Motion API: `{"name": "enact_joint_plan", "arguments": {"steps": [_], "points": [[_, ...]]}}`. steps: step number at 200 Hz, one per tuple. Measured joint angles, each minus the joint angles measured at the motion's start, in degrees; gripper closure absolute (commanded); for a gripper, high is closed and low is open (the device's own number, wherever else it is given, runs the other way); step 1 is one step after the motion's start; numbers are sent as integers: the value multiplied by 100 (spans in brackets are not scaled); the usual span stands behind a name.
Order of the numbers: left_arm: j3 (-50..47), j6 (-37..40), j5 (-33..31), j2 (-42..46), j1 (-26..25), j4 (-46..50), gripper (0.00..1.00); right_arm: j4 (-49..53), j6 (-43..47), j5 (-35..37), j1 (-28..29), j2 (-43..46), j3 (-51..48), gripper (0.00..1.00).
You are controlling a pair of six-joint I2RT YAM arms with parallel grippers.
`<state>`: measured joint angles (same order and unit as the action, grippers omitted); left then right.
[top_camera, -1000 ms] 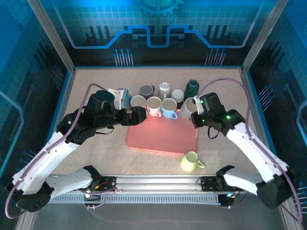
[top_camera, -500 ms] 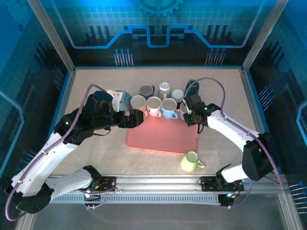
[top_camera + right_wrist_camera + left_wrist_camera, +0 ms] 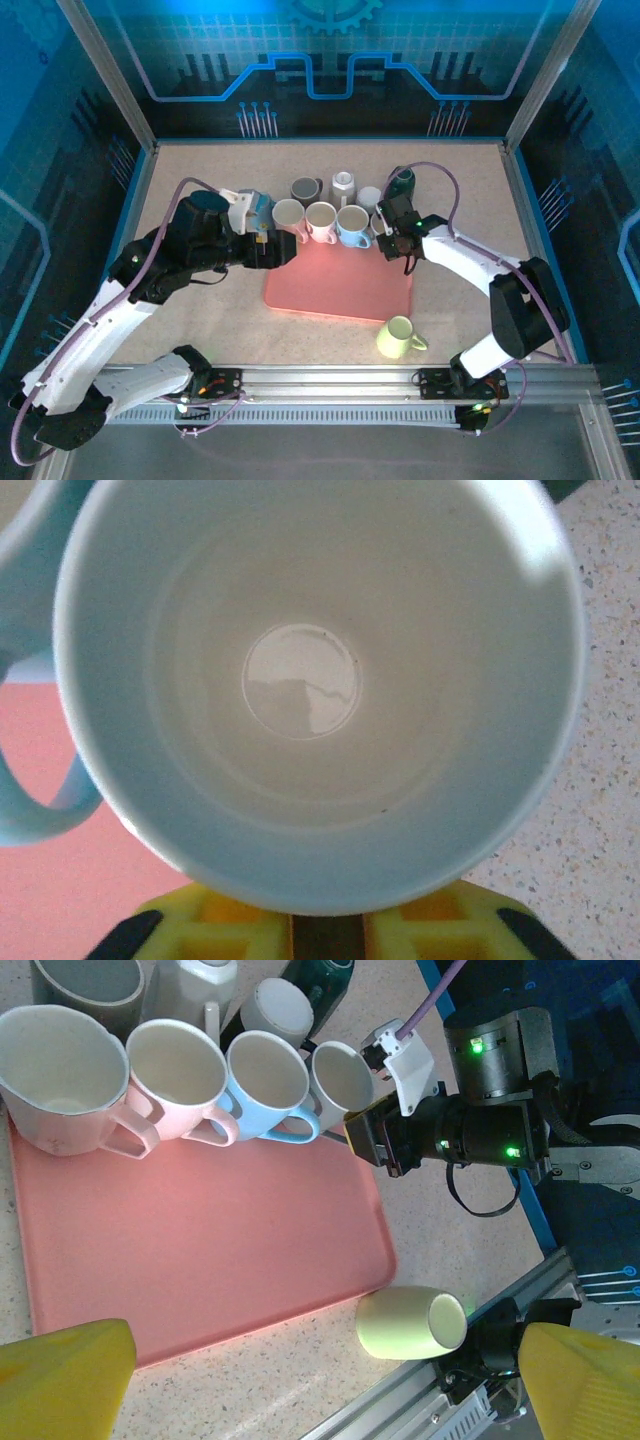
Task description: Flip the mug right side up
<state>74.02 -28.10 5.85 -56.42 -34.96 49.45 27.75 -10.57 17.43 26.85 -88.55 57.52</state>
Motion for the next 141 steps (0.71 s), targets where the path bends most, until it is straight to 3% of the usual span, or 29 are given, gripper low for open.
{"name": "enact_joint_plan", "arguments": {"steps": [19, 51, 99, 141], "points": [[0, 0, 4, -46, 24, 0, 1, -26, -26, -13, -4, -20, 2, 51], [0, 0, 79, -138, 31, -4, 1, -15, -13, -44, -2, 15, 0, 42], [-2, -28, 214, -313, 31, 9, 3, 356, -350, -278, 13, 1093, -15, 38], [98, -46, 396, -1071, -170, 107, 4, 984, -1016, -424, 138, 2345, -11, 38]]}}
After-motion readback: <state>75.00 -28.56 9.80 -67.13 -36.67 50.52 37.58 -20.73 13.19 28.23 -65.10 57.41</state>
